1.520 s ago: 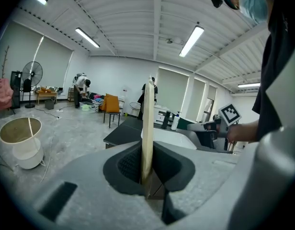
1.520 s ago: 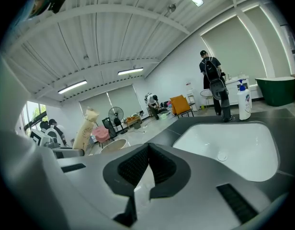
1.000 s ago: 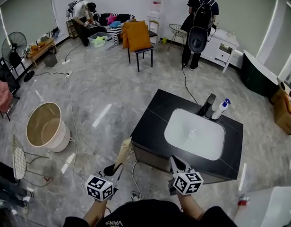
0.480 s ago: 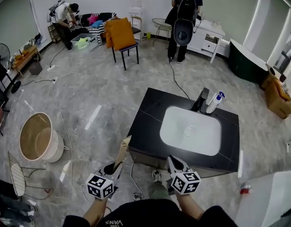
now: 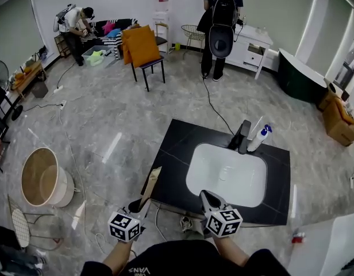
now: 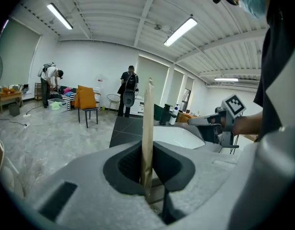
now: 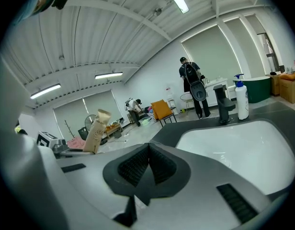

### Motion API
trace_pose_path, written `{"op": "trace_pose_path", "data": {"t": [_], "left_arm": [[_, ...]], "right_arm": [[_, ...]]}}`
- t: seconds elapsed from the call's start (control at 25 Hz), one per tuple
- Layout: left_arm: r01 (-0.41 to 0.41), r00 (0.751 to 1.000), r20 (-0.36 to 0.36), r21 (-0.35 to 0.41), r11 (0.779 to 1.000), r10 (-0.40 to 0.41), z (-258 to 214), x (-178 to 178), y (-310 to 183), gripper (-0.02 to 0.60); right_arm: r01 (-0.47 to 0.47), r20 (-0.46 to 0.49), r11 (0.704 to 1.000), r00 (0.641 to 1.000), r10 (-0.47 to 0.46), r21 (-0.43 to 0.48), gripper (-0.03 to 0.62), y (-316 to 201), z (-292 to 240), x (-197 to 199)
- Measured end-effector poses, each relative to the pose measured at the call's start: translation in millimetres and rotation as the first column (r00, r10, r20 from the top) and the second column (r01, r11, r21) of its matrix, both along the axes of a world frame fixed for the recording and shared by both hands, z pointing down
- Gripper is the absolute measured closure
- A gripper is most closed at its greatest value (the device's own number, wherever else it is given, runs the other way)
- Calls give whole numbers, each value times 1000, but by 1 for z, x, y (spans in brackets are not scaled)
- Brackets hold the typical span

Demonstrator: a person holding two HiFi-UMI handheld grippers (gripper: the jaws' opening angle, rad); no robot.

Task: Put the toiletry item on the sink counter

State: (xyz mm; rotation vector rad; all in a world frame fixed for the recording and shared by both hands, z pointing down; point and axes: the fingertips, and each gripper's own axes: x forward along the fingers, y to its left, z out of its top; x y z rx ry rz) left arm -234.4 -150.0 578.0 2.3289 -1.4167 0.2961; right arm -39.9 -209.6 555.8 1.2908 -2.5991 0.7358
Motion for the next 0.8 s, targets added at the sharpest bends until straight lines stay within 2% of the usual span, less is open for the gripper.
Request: {"op": "trace_pose_path", "data": {"t": [0.28,0.52,0.72,0.8], "left_arm": [[1,1000,22,-9,1000,-1,20,12,-57,554],[-1,998,69,-36,999,4,43,22,-100,554],[-54,992,110,-93,994,64,63,36,-126,552],[-49,992,110,-120,992,62,70,36,-136,552]], "right_arm": [[15,5,1000,1000,-14,-9,594,-45,7,11],[18,2,999,1000,-18,-29,594,-66,18,23],[10,3,999,1000,-10,-42,594,-78,24,34],[8,5,999,1000,-8,-43,594,-82,26,37]]}}
